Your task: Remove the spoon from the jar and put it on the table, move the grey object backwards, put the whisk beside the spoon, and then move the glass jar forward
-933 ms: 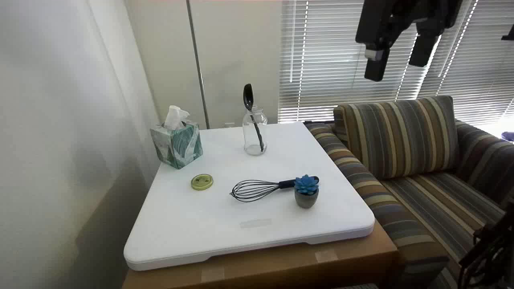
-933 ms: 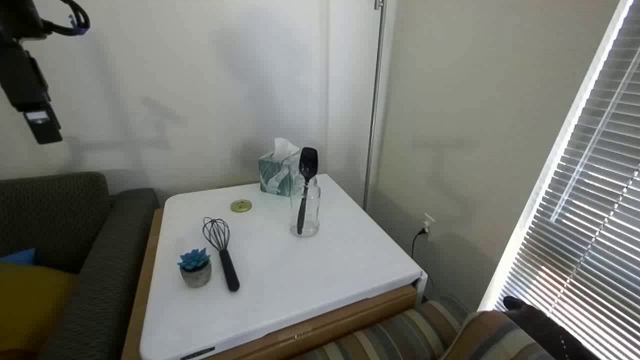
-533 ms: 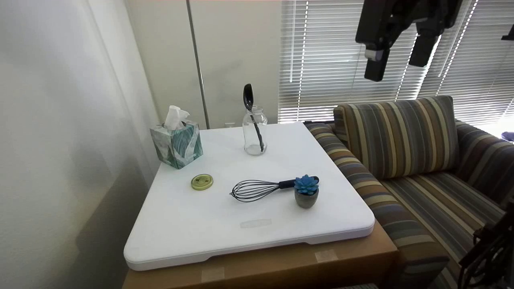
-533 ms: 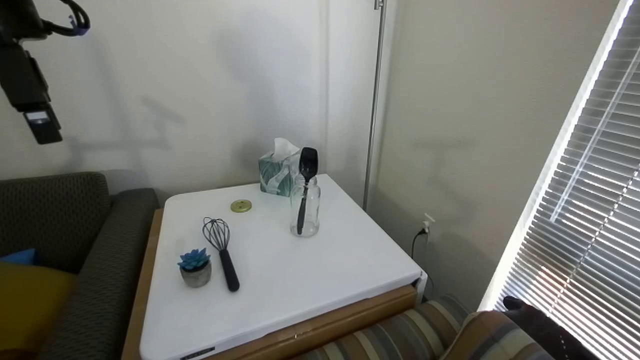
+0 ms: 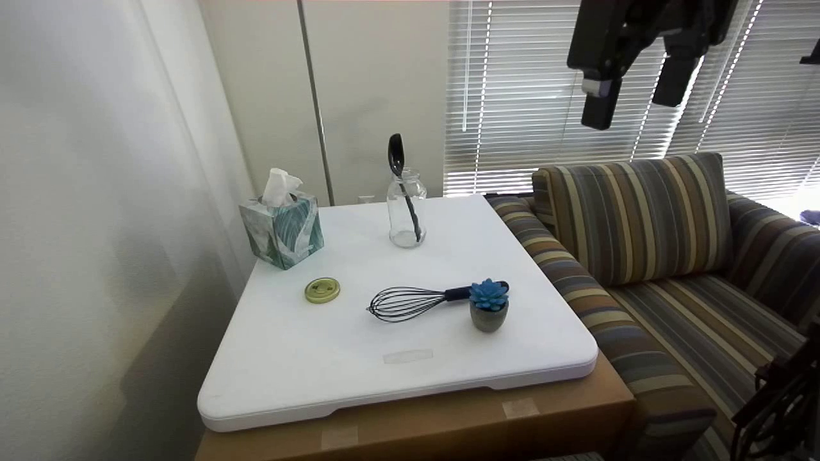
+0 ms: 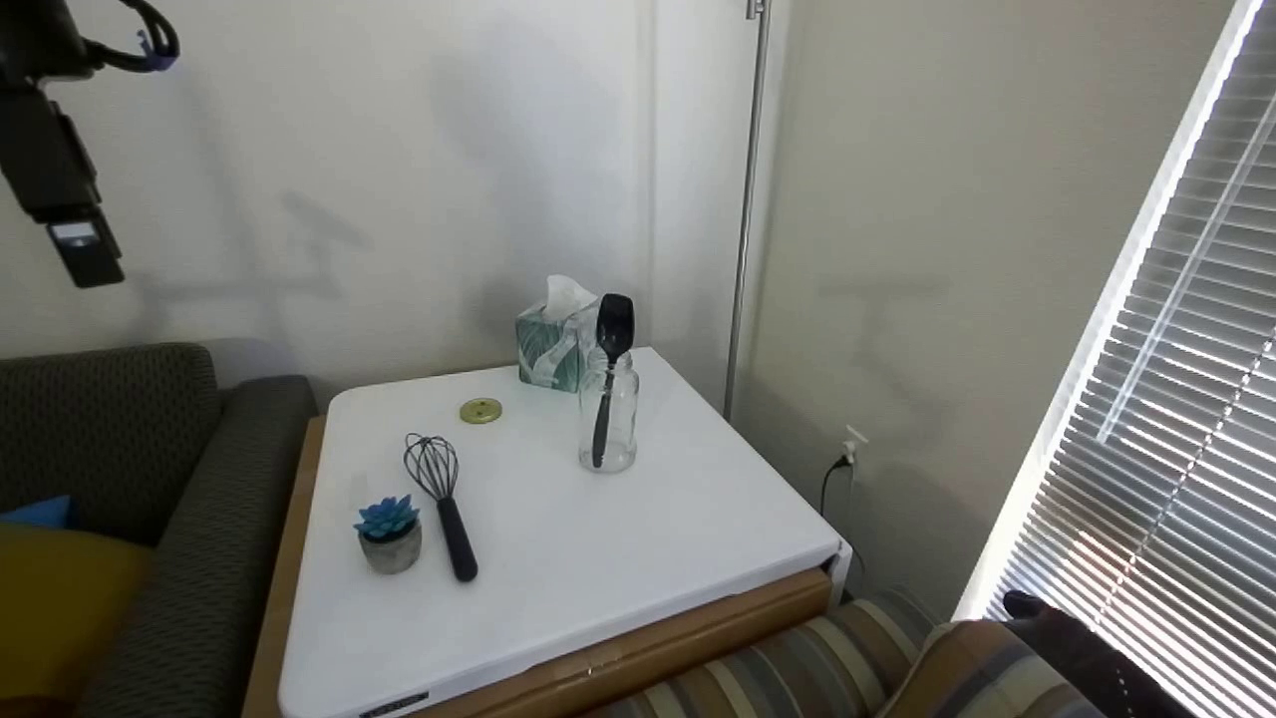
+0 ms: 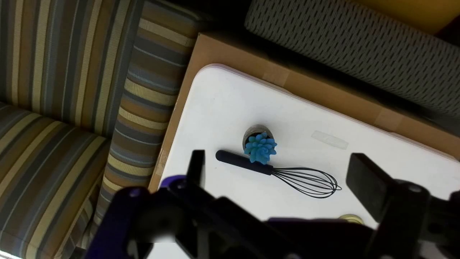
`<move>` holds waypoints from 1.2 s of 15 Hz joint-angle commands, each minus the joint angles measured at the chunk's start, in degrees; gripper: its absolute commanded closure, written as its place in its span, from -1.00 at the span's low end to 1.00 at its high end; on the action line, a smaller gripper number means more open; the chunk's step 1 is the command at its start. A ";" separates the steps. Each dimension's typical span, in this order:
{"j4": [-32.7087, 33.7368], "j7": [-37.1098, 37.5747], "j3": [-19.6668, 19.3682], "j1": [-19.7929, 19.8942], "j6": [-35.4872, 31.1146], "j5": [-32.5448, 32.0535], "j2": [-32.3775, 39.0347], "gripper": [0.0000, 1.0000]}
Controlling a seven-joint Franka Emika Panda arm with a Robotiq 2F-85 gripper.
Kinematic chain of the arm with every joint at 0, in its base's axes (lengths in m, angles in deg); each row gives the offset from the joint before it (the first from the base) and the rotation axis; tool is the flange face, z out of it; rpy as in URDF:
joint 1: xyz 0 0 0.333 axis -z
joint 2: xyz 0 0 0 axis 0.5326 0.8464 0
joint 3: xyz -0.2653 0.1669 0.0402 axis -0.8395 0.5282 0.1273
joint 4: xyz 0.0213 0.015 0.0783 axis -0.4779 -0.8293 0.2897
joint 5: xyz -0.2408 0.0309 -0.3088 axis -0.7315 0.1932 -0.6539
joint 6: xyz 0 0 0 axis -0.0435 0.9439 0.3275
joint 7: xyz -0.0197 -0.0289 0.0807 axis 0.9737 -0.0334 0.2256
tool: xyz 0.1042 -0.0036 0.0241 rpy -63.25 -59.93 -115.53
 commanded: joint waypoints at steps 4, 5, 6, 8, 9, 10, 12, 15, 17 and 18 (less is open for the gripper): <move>0.07 0.39 -1.38 -1.44 0.10 -0.53 0.15 -1.00; 0.51 1.56 -0.95 -1.13 0.63 -1.67 -0.41 -1.00; 1.24 3.22 -0.52 -0.81 -0.06 -2.58 -0.10 -1.00; 3.81 5.41 -0.19 -0.67 -1.19 -4.12 1.96 -1.00; 5.35 6.49 -0.04 -0.62 -1.50 -5.28 3.11 -1.00; 7.50 7.62 0.09 -0.46 -2.16 -6.75 5.02 -1.00; 11.64 10.78 0.26 -0.20 -2.70 -10.07 8.80 -1.00; 16.48 13.93 -1.07 -1.30 -3.85 -11.68 14.72 -1.00; 14.03 13.24 -2.26 -2.67 -3.23 -10.74 11.48 -1.00; 15.31 13.60 -2.69 -2.95 -3.69 -10.67 13.39 -1.00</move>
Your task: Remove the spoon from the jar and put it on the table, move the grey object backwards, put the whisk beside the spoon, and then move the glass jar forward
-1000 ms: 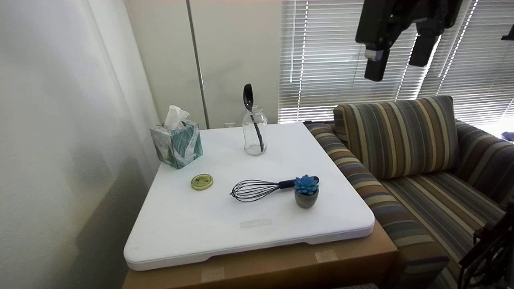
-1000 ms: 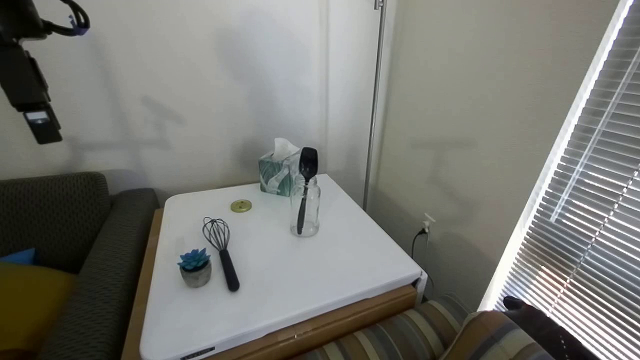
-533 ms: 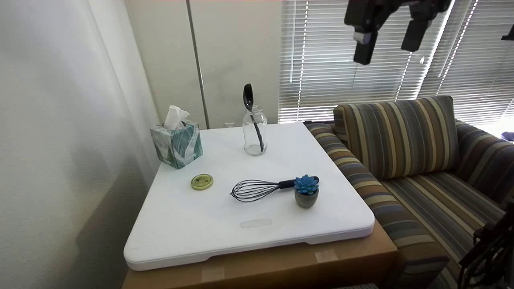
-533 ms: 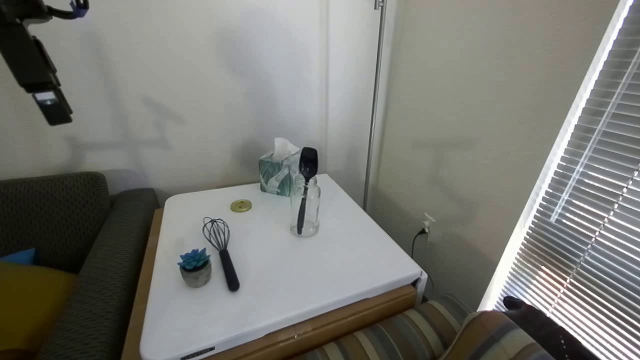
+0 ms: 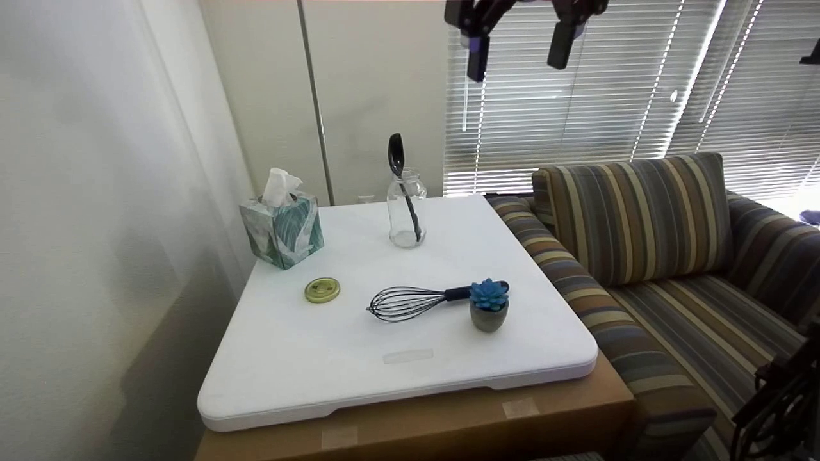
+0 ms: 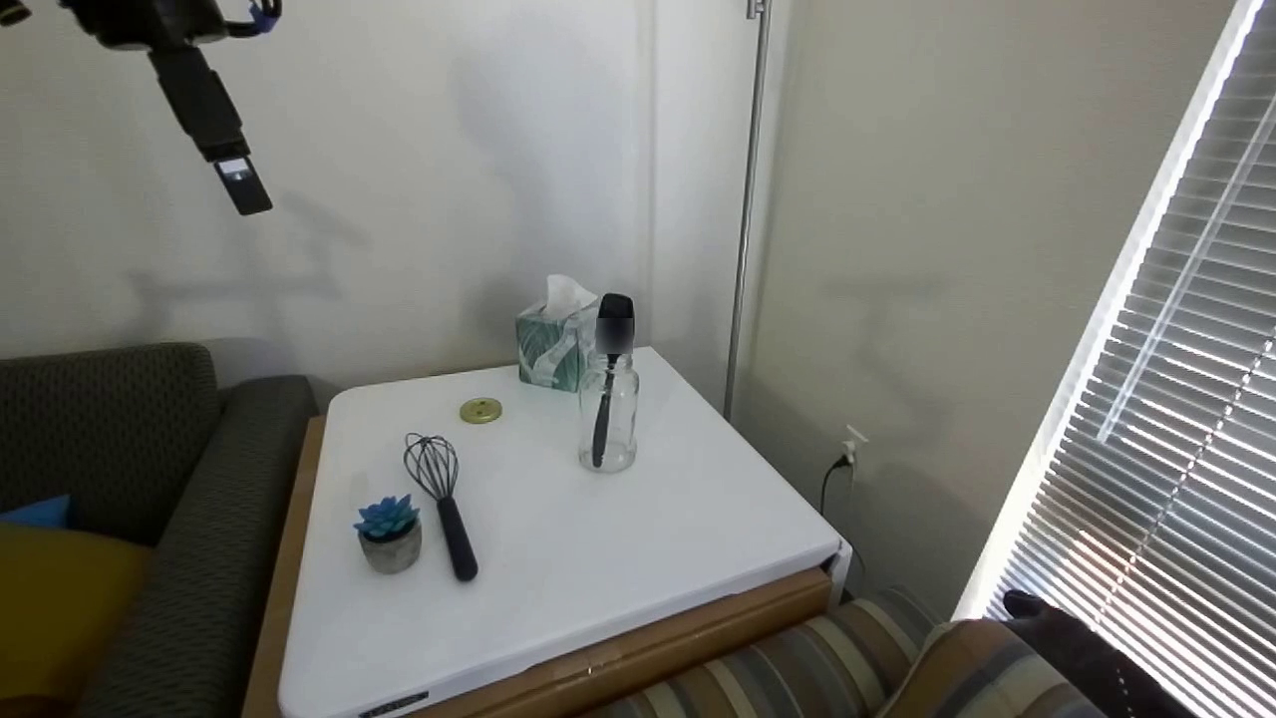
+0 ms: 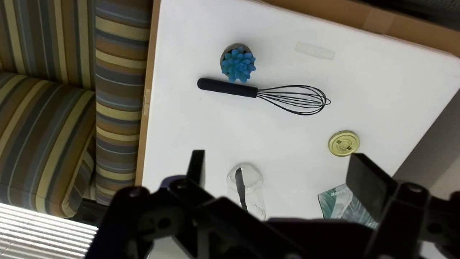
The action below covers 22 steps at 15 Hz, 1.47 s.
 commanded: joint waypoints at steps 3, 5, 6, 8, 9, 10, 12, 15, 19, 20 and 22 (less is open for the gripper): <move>1.77 0.20 -2.75 -2.60 -0.17 -0.11 2.53 -1.00; 1.83 0.17 -2.74 -3.00 0.10 -0.34 2.36 -1.00; 2.12 0.98 -2.96 -3.42 -0.08 -1.46 2.78 -1.00; 3.37 4.05 -3.78 -3.62 -0.04 -4.38 4.44 -1.00; 4.22 5.68 -4.44 -3.40 0.04 -5.02 5.43 -1.00; 4.94 7.25 -5.20 -3.10 -0.01 -5.45 6.29 -1.00; 7.22 8.61 -7.30 -2.49 0.42 -4.54 8.60 -1.00; 12.84 5.21 -10.75 -2.01 0.26 -0.23 13.92 -1.00; 11.04 4.39 -12.54 -3.40 -0.43 0.46 12.61 -1.00; 10.97 4.59 -12.49 -3.58 -0.39 0.41 12.55 -1.00; 10.88 5.05 -12.29 -4.14 -0.34 0.36 12.10 -1.00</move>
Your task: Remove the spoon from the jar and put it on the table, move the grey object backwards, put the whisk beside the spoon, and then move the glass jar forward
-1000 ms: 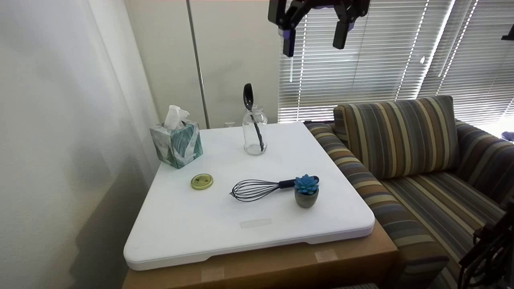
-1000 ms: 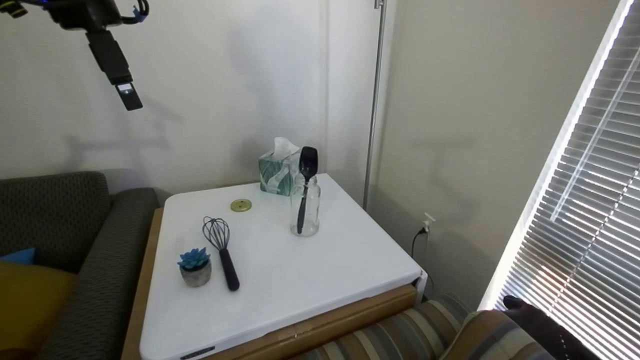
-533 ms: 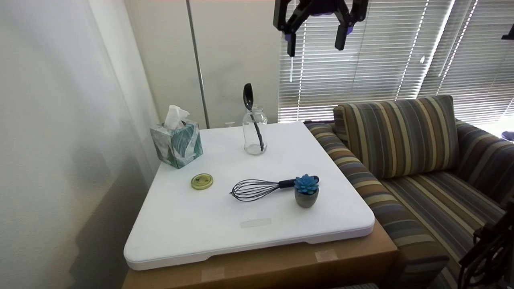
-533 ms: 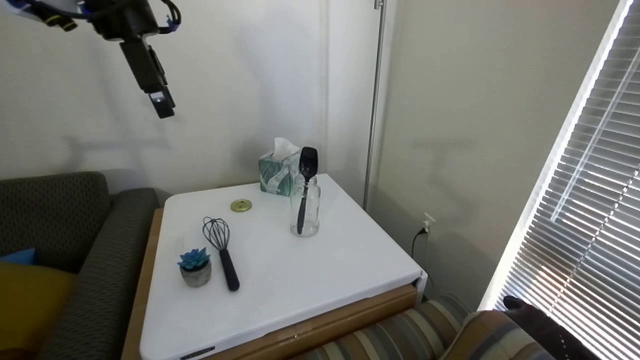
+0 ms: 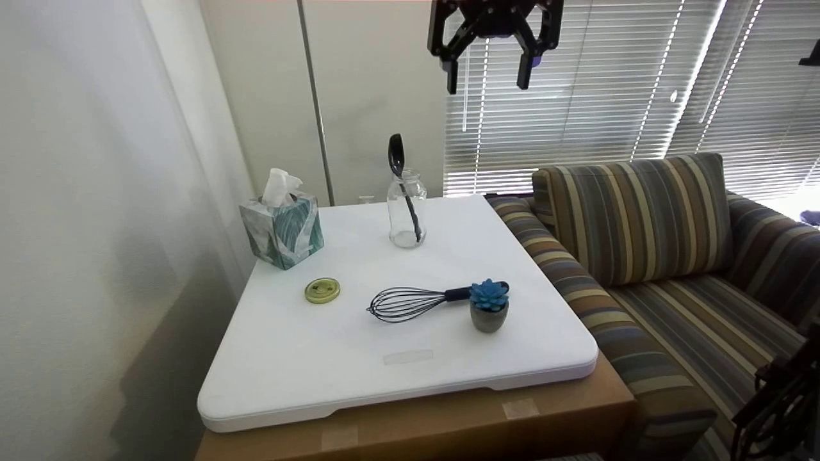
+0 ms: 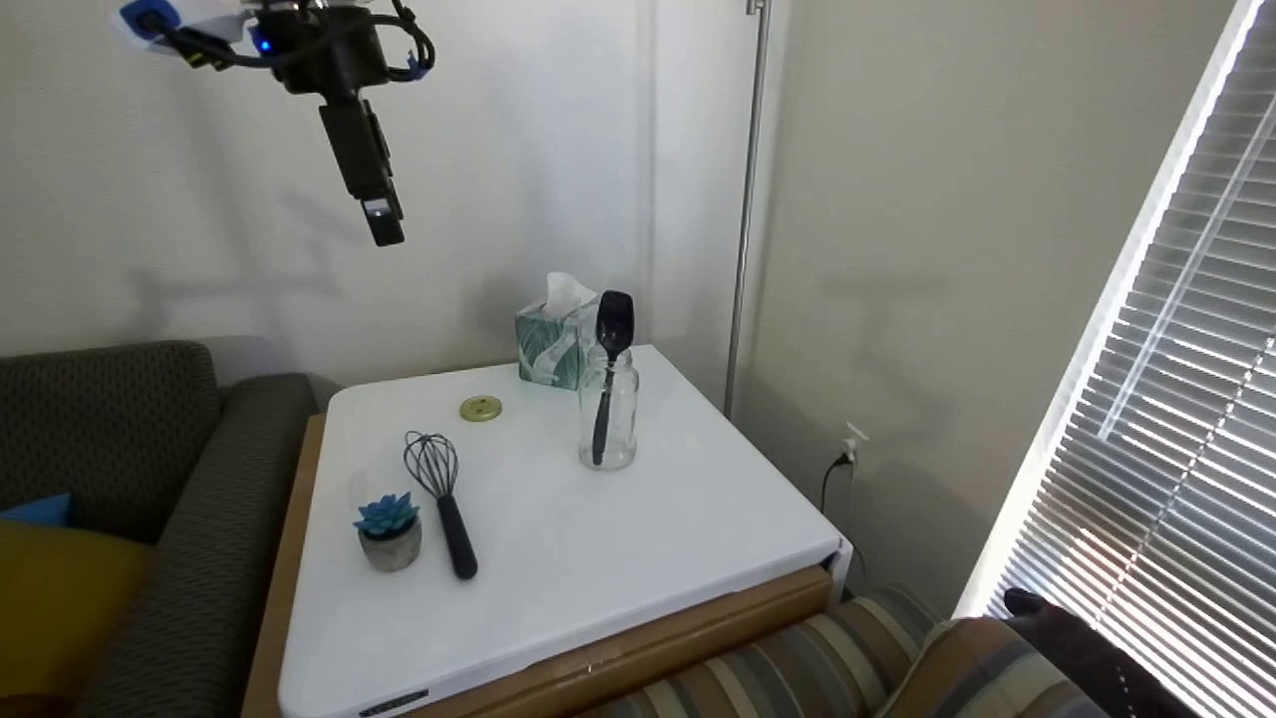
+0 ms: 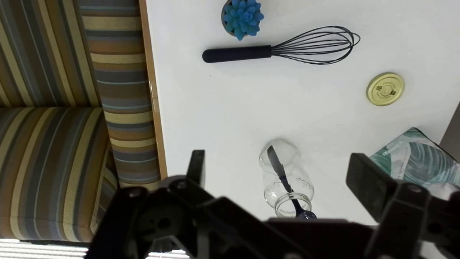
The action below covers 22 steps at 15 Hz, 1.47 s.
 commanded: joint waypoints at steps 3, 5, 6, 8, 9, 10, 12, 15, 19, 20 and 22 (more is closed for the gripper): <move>1.61 0.95 -1.06 -0.95 0.47 -0.54 1.55 -1.00; 6.37 8.04 -1.88 -1.40 3.79 -1.85 5.46 -1.00; 9.71 10.98 -2.27 -1.63 5.80 -2.19 8.09 -1.00; 16.66 16.24 -3.51 -2.02 8.67 -1.92 13.62 -1.00; 19.76 18.19 -4.11 -2.08 9.96 -0.48 15.84 -1.00; 22.97 19.91 -4.62 -2.10 11.06 1.12 18.33 -1.00; 29.51 23.10 -5.60 -1.68 12.40 4.64 23.24 -1.00; 23.45 21.13 -6.03 -2.59 9.11 2.83 19.70 -1.00; 19.24 21.76 -5.99 -3.40 7.30 2.17 17.34 -1.00; 18.84 22.37 -6.09 -3.41 6.58 2.49 17.71 -1.00; 18.63 23.58 -6.59 -3.53 4.84 2.26 18.97 -1.00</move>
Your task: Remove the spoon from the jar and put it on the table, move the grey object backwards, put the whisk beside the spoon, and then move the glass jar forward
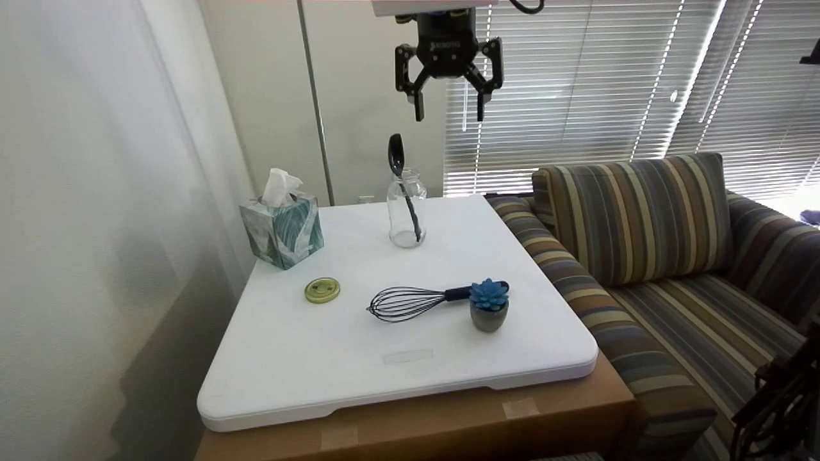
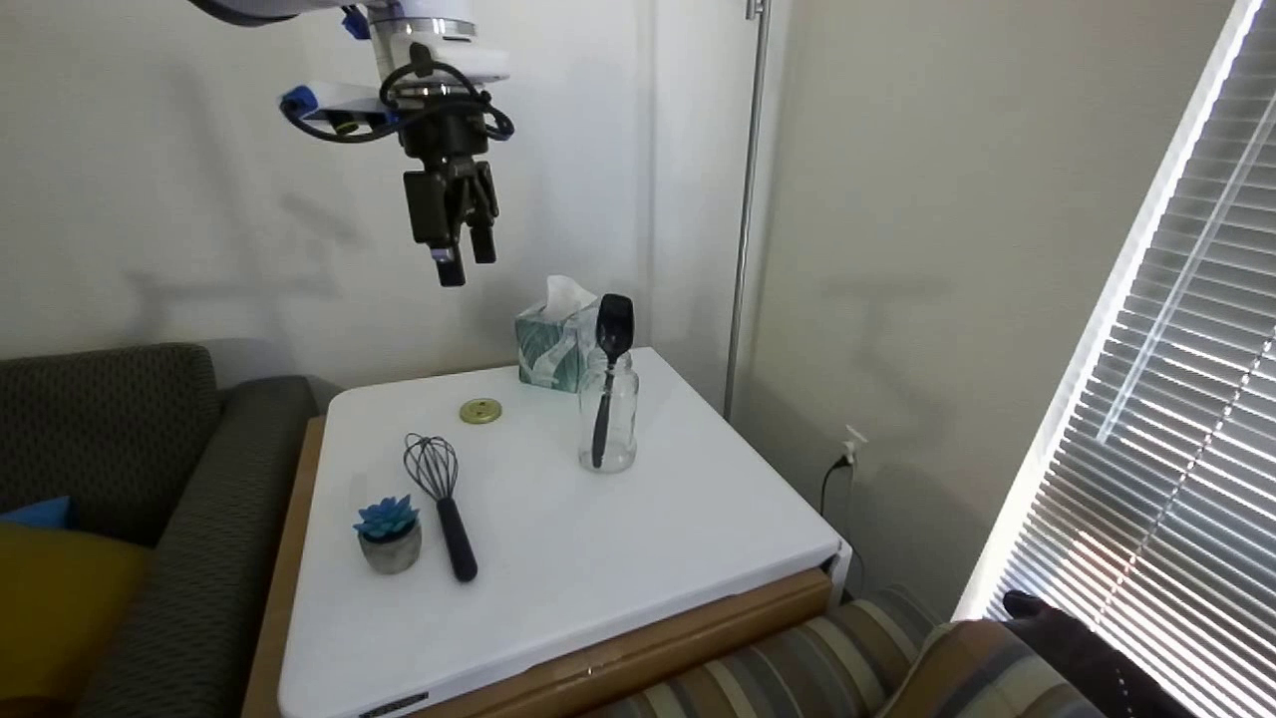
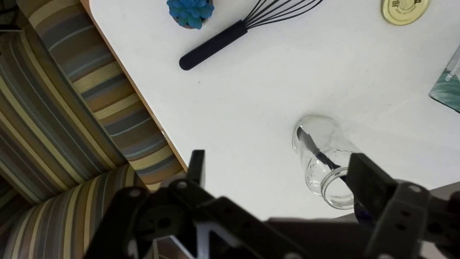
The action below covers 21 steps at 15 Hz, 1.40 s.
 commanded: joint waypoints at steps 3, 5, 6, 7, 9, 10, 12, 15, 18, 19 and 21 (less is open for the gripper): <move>-1.58 3.57 -2.13 -0.37 -5.88 0.67 2.34 -1.00; -0.13 4.99 -2.88 -0.55 -7.54 0.31 4.02 -1.00; 0.58 5.81 -3.26 -0.57 -8.60 0.34 4.86 -1.00; 1.37 6.61 -3.49 -0.49 -9.34 0.71 5.66 -1.00; 3.71 8.20 -3.97 -0.48 -10.02 1.04 7.61 -1.00; 5.16 8.61 -4.20 -0.50 -9.80 0.93 8.65 -1.00; 8.66 9.28 -4.64 -0.44 -9.01 0.82 10.78 -1.00; 15.51 9.17 -5.35 -0.02 -7.51 0.96 14.51 -1.00; 24.44 8.40 -5.99 0.81 -4.99 1.58 19.33 -1.00; 27.77 8.02 -6.06 1.26 -3.79 2.01 21.22 -1.00; 34.04 6.21 -5.11 3.44 -0.96 4.61 24.99 -1.00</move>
